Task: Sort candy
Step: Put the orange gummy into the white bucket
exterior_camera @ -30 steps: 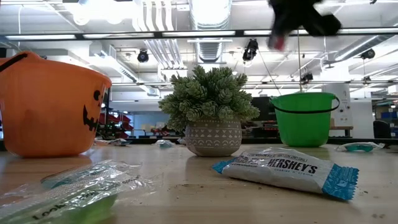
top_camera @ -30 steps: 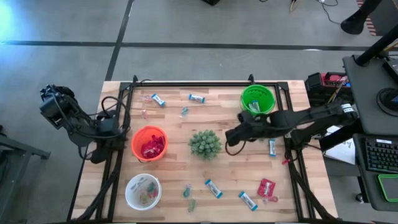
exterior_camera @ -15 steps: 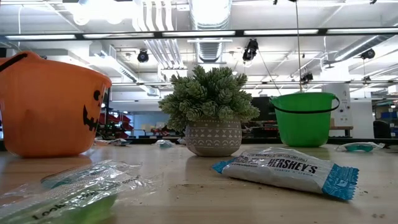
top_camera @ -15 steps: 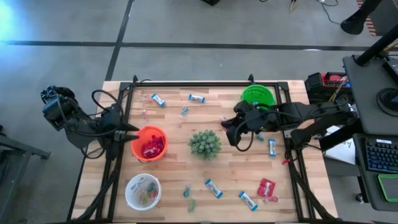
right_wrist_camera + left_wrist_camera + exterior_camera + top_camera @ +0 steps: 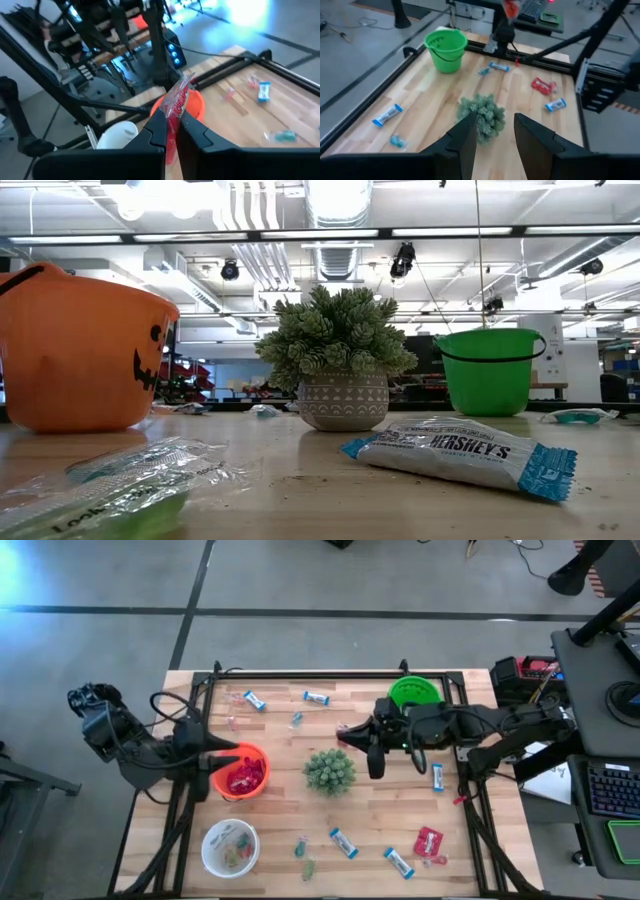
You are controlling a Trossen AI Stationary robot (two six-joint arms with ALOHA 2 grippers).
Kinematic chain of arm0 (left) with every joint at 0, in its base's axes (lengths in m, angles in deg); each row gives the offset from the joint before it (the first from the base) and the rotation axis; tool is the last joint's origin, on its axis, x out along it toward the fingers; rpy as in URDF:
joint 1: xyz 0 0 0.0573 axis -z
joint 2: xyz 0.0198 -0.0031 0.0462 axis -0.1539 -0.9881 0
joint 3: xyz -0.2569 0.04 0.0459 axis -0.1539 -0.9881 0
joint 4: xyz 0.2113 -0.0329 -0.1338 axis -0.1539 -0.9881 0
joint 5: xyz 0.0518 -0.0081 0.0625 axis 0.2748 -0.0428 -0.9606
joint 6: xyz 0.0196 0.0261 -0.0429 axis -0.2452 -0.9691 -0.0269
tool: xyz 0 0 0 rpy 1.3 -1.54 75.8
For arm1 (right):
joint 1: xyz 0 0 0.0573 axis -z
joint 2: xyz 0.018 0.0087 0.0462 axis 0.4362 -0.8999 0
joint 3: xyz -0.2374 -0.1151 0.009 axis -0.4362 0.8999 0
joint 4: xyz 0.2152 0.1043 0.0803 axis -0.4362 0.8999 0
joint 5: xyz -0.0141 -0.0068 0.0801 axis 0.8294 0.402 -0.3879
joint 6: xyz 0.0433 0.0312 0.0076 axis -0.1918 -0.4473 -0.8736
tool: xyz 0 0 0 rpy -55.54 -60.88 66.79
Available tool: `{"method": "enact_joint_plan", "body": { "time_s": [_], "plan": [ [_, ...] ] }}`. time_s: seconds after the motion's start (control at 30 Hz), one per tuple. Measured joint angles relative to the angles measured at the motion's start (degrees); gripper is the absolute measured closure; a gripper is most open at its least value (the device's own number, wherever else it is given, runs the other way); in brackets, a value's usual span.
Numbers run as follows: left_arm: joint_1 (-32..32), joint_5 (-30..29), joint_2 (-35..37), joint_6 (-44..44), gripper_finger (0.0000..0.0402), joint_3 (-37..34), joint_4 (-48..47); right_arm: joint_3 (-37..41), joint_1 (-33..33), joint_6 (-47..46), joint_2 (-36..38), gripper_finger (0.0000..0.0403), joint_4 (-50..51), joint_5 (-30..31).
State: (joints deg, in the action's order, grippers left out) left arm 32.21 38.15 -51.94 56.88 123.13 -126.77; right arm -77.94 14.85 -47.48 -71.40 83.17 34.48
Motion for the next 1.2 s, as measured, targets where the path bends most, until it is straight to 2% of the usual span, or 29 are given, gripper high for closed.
{"method": "enact_joint_plan", "body": {
  "time_s": [0.17,0.27,0.47,0.67,0.93,1.2],
  "plan": [
    [-2.49,-0.3,-2.21,-1.02,0.0288,0.01,3.79,0.02,0.02,4.15,-1.86,0.039,-7.84,-4.69],
    [-4.34,1.04,-3.53,-5.84,0.0288,0.01,10.21,-0.98,0.0,7.21,-3.74,0.039,-10.54,-7.09],
    [-7.93,7.54,-4.87,-13.26,0.0288,0.01,18.51,-5.56,0.05,9.49,-7.75,0.039,-10.87,-7.87],
    [-11.32,15.18,-6.2,-16.7,0.0291,0.01,22.36,-12.73,0.0,11.11,-13.42,0.039,-11.45,-13.23],
    [-14.99,22.0,-7.82,-19.75,0.0318,0.01,24.96,-24.01,0.0,12.16,-22.08,0.039,-5.41,-16.37],
    [-15.2,25.25,-7.77,-19.98,0.0324,-0.02,24.83,-33.33,0.0,13.66,-27.58,0.039,2.24,-16.53]
  ]
}}
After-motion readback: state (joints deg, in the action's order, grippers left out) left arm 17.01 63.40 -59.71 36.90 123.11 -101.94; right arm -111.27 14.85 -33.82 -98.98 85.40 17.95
